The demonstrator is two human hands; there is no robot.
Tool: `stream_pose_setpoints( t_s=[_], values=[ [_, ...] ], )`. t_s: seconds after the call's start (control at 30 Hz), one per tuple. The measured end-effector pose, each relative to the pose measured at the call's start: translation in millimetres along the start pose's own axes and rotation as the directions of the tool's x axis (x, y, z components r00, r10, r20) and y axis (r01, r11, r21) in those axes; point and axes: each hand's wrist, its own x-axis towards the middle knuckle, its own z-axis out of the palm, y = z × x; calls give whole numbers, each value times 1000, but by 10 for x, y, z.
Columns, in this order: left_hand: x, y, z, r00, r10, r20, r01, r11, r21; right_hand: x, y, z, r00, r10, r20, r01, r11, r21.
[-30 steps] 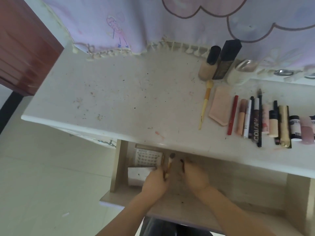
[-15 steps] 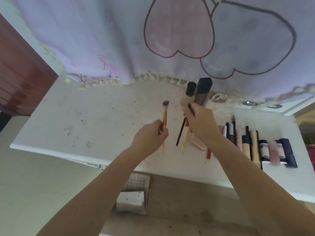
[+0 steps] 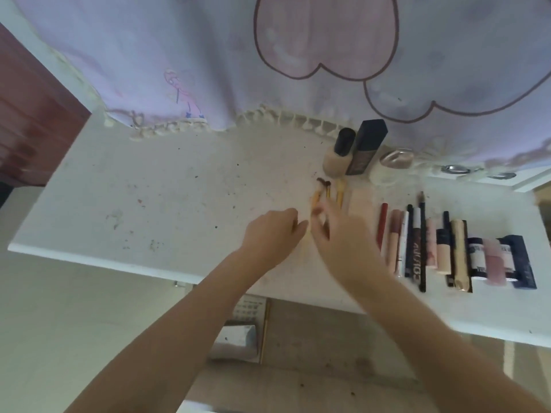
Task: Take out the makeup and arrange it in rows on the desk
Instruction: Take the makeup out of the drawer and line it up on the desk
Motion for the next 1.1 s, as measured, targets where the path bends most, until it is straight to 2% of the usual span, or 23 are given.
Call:
stream_pose_setpoints(
  t_s=[0.03,0.1,0.17,0.2,0.27,0.33,0.43,0.57,0.67,0.83,1.1],
  values=[
    [-218,-110,35,997,49,-57,-51,998,-48,-288,-22,156,994,-15,111,11,999,36],
    [-746,-364,233,992,75,-105,-82,994,-70,-766,23,593,934,18,356,-17,1000,-8],
    [-1217,-667,541,996,53,-74,-57,997,-49,-958,247,1084,868,127,481,-80,990,-117],
    [-1376,-818,708,1000,17,-9,-18,999,-42,-955,369,1267,849,168,501,-103,982,-155],
    [-1557,-1092,1034,994,-42,99,40,999,17,-874,538,1514,842,177,510,-93,978,-187],
    [-1605,-1223,1211,985,-76,154,66,996,68,-761,593,1643,867,165,471,-82,978,-192],
    [-1601,-1242,1357,970,-97,223,71,990,125,-645,492,1741,915,87,395,-58,995,-86],
    [-1618,-1186,1458,971,-109,214,75,984,163,-665,505,1921,953,30,303,-12,998,-62],
    [-1687,-1218,1534,964,-116,241,56,969,240,-721,582,2069,954,64,292,-37,995,-97],
    [-1710,-1260,1556,956,-113,272,42,966,253,-754,636,2097,951,61,302,-27,993,-117],
    [-1625,-1304,1480,951,-104,290,11,952,305,-818,586,2091,909,152,389,-237,955,180]
  ],
)
